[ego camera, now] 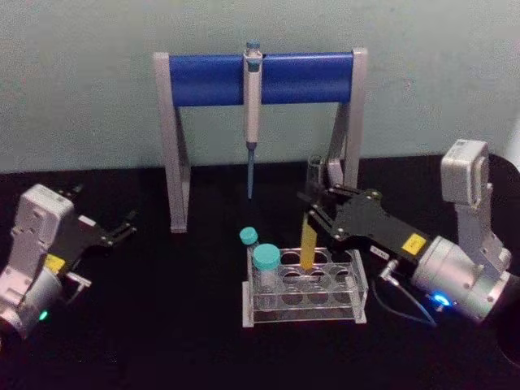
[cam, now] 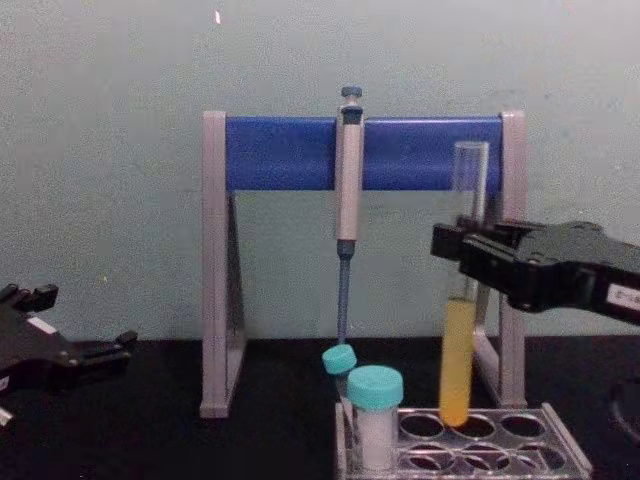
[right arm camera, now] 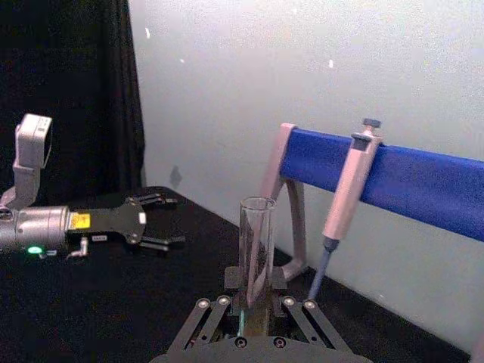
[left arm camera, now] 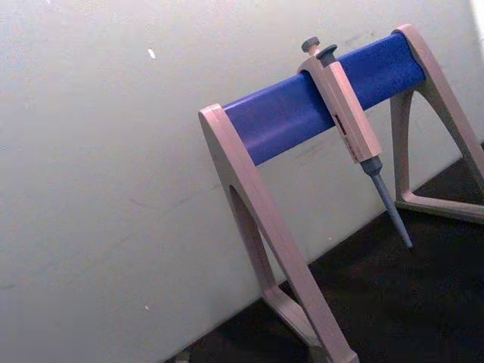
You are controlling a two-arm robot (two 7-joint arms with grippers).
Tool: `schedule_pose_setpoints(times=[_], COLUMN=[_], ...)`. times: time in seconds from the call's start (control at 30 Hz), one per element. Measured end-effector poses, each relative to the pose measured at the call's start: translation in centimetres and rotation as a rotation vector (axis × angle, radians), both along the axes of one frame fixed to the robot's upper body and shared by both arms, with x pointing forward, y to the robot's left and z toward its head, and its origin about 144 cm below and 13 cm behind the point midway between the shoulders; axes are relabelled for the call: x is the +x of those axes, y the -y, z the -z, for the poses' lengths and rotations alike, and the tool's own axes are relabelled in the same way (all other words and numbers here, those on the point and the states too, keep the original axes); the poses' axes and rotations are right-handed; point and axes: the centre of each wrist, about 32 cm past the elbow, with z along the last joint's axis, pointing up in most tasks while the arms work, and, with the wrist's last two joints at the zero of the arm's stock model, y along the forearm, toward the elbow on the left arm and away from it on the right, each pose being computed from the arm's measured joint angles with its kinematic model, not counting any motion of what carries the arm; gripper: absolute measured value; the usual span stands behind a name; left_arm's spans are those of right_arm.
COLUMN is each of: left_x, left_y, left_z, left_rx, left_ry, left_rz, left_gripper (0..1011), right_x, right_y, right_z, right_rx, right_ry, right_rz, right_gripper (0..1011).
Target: Pick up the test tube from the test tube rack, shake it, then place it back into the test tube rack.
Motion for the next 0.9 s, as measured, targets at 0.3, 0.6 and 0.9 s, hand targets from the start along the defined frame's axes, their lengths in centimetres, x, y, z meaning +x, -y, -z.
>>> schedule_pose_setpoints(times=[0.3,0.6,0.9], left_x=[0.0,0.0,0.0], left_y=[0.0,0.0,0.0], left_z=[0.0,0.0,0.0], left_rx=[0.0,0.0,0.0], left_ry=[0.0,0.0,0.0], left_rz=[0.0,0.0,0.0], left_gripper=[1009,1010,1009], right_x=[2.4,4.9,5.4], right_y=[-1.0,-0.9,-0.1], right_z=[0.0,0.1,0.1], right_rx=[0.011,0.01,0.011], right_ry=[0.014,0.029,0.04], right_rz=[-0.016,0.029,0.095], right_gripper=[223,223,223])
